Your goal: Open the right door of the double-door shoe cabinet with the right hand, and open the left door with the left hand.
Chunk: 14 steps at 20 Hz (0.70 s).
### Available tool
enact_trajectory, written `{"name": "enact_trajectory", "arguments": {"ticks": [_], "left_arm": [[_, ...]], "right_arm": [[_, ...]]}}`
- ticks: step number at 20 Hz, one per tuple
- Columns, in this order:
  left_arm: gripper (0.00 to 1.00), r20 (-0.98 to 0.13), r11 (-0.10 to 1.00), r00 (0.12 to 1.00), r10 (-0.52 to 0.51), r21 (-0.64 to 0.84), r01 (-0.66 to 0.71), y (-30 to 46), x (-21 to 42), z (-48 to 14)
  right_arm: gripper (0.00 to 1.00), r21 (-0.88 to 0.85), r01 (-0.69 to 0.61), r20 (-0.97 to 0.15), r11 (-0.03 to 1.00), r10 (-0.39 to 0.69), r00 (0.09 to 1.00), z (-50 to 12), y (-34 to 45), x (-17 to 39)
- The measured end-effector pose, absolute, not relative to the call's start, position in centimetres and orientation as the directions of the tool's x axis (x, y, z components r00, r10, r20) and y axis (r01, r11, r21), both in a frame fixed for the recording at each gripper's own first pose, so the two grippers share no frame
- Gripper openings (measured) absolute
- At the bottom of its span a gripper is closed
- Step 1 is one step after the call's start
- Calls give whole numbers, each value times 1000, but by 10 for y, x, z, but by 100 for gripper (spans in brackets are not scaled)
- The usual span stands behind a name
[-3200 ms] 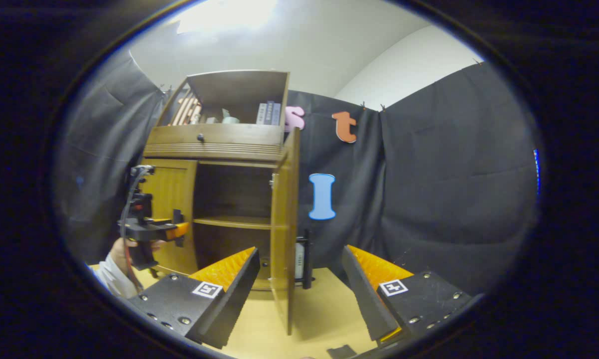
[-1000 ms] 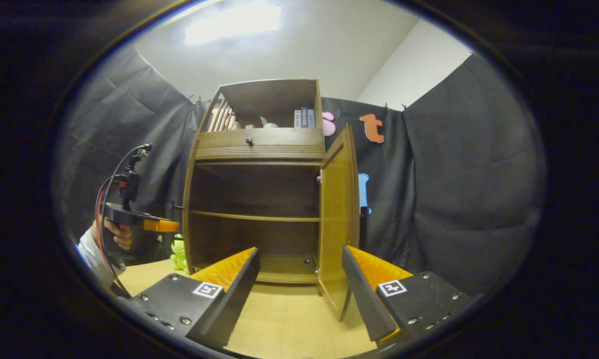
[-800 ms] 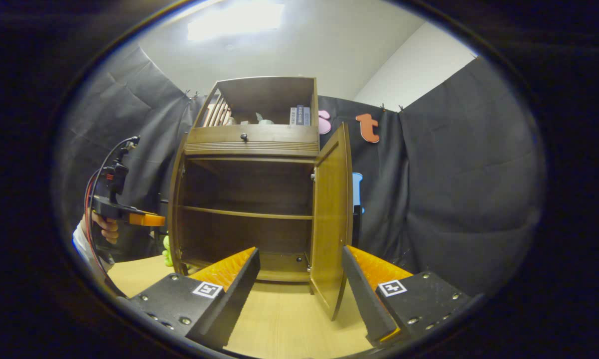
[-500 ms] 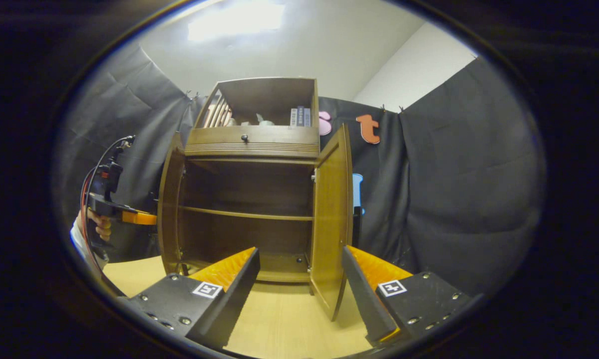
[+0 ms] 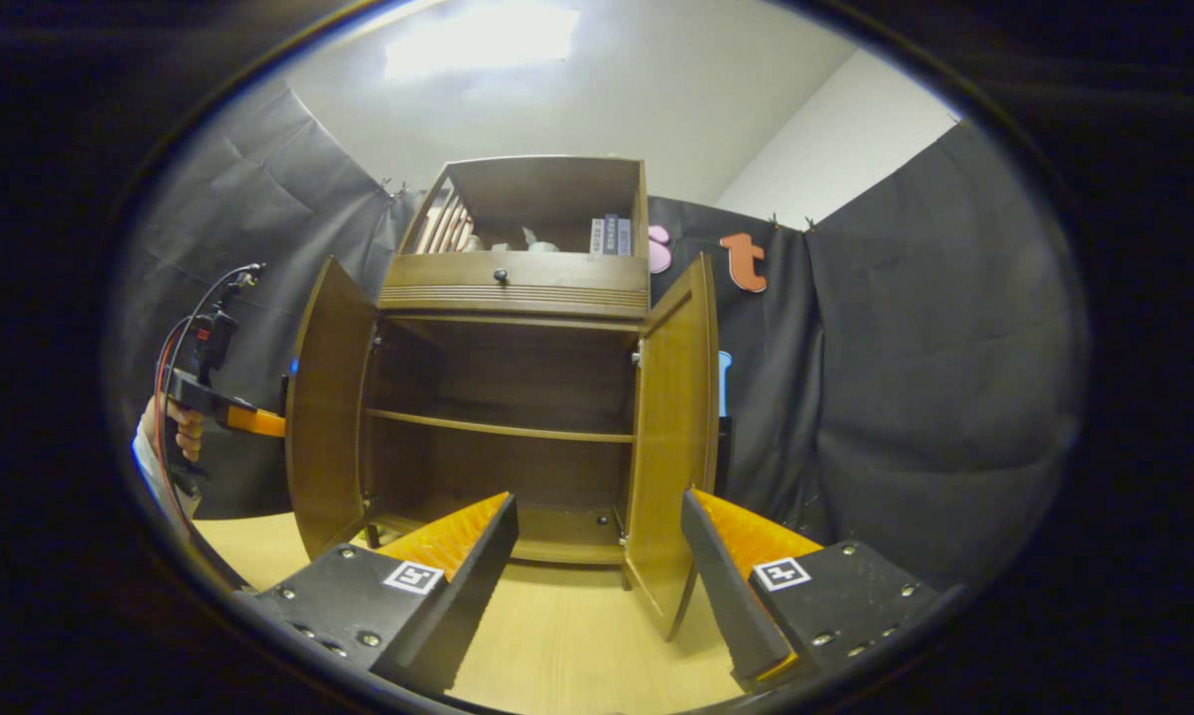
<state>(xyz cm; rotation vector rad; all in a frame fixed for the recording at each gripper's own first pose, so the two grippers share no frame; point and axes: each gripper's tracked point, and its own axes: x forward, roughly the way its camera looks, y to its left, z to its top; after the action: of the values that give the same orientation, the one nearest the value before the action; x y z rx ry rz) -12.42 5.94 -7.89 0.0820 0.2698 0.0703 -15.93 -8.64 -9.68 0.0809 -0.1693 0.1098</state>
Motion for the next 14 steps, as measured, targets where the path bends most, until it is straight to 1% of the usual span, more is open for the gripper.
{"name": "enact_trajectory", "arguments": {"ticks": [3,7,9,10,14], "left_arm": [[5,-261,987,956,131,128,-100,87,-129,-77],[4,-236,982,955,180,92,-162,126,-131,-70],[2,-242,990,960,144,29,-142,133,-131,-70],[4,-249,991,960,129,12,-130,134,-132,-72],[4,-241,996,967,87,16,-86,134,-131,-70]], "right_arm": [[97,70,-128,160,989,116,980,-100,-81,-158],[98,90,-227,197,970,206,959,-86,-55,-172],[98,70,-233,208,970,215,954,-82,-51,-176],[97,60,-231,210,971,214,954,-83,-50,-177],[98,67,-232,195,971,215,957,-89,-49,-172]]}}
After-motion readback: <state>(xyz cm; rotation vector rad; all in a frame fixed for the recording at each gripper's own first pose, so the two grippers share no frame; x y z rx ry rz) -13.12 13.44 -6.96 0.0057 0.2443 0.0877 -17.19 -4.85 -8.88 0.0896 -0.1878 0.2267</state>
